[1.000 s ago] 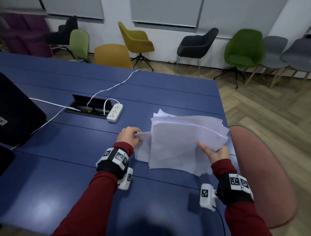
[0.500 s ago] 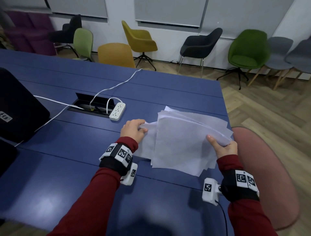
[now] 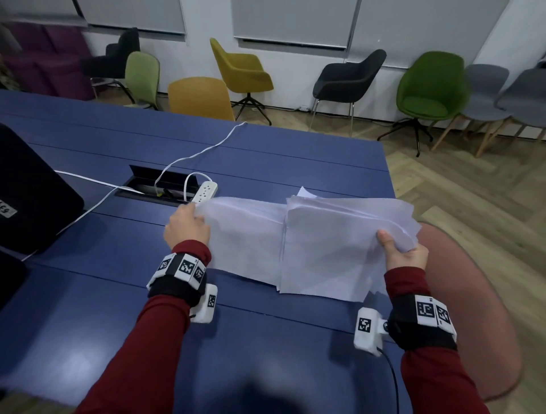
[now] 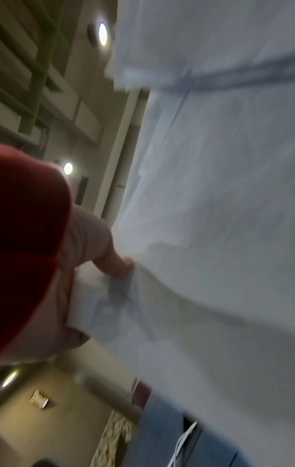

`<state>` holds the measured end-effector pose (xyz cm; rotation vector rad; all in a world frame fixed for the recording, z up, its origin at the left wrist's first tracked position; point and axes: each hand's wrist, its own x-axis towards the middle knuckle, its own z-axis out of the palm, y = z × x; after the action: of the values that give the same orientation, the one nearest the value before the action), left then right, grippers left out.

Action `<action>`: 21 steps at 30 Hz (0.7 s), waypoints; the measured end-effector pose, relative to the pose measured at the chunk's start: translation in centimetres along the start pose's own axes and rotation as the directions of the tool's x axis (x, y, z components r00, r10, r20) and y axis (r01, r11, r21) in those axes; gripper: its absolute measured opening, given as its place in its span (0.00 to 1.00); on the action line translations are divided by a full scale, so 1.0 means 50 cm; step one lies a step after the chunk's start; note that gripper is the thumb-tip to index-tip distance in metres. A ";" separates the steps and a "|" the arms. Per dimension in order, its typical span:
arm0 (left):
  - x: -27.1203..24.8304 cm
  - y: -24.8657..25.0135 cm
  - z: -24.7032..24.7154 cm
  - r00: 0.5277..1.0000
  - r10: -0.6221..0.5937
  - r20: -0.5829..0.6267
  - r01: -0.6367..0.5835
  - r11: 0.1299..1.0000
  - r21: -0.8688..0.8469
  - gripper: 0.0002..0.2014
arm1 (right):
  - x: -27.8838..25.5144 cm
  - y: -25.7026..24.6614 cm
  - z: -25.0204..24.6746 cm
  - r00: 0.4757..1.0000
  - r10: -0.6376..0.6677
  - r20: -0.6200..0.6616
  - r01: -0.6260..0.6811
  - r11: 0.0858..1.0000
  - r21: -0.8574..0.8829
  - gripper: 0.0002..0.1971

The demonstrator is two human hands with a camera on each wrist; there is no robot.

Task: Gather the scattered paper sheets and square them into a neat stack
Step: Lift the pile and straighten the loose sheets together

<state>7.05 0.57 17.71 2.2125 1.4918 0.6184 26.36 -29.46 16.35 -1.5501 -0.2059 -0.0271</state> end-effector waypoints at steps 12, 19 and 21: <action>0.005 0.018 0.013 0.940 0.305 0.154 -0.290 0.950 -0.113 0.11 | 0.001 -0.003 0.033 0.996 0.001 0.087 0.000 1.000 -0.015 0.15; -0.006 0.036 0.059 0.833 0.421 0.360 -0.481 0.872 0.094 0.13 | -0.001 0.008 0.021 0.998 -0.005 0.070 0.005 1.000 -0.009 0.08; -0.008 0.045 0.075 0.778 0.460 0.428 -0.569 0.804 0.170 0.12 | 0.001 0.009 0.019 0.998 0.005 0.070 -0.004 1.000 -0.012 0.09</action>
<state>10.73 -0.89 15.82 2.8092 0.8044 0.1040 26.36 -28.51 15.90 -1.5644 -0.2585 0.0299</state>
